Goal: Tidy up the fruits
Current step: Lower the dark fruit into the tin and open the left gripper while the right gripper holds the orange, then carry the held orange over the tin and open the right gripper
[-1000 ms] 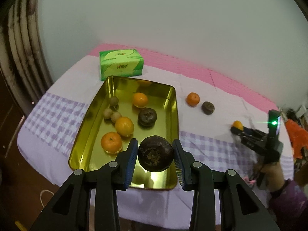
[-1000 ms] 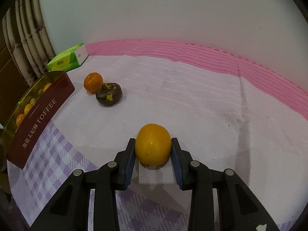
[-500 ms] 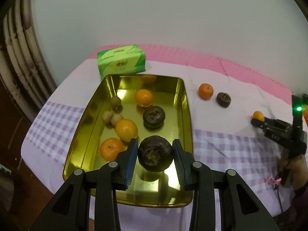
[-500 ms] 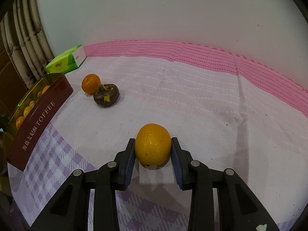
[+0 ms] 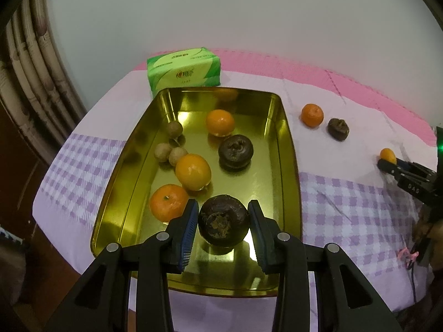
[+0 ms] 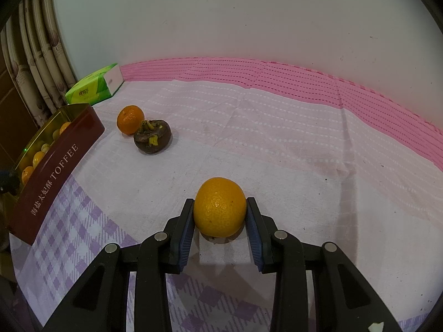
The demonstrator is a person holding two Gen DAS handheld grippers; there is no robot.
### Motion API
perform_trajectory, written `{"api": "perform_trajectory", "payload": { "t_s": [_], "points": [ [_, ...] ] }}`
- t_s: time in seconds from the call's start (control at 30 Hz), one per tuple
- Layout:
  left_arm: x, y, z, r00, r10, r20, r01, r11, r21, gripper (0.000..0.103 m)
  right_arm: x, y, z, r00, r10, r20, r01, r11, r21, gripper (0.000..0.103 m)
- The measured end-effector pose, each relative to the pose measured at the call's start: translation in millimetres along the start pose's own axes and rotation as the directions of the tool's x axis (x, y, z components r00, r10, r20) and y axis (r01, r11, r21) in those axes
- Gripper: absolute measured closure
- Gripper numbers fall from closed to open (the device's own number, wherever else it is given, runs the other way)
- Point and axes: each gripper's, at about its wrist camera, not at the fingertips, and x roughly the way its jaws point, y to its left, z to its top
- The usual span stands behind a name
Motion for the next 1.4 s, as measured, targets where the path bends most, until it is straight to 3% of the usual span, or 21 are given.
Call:
{"api": "perform_trajectory", "payload": {
  "t_s": [1.0,1.2,1.4],
  "points": [
    [9,0,-1,0.995,0.088,-0.041,-0.087,0.996,0.014,0.064,1,0,0,1.0,-0.005,-0.003,0.005,1.0,-0.005,0.07],
    [-1,-1,-2,0.993,0.117,-0.032,-0.116,0.993,0.013,0.059,2,0,0,1.0,-0.014,-0.004,0.014,1.0,-0.014,0.07],
    [-27,-5,-2,0.989,0.145,0.008,-0.145,0.989,-0.004,0.045,1,2,0,0.999,-0.032,-0.008,0.032,0.999,-0.034,0.07]
  ]
}}
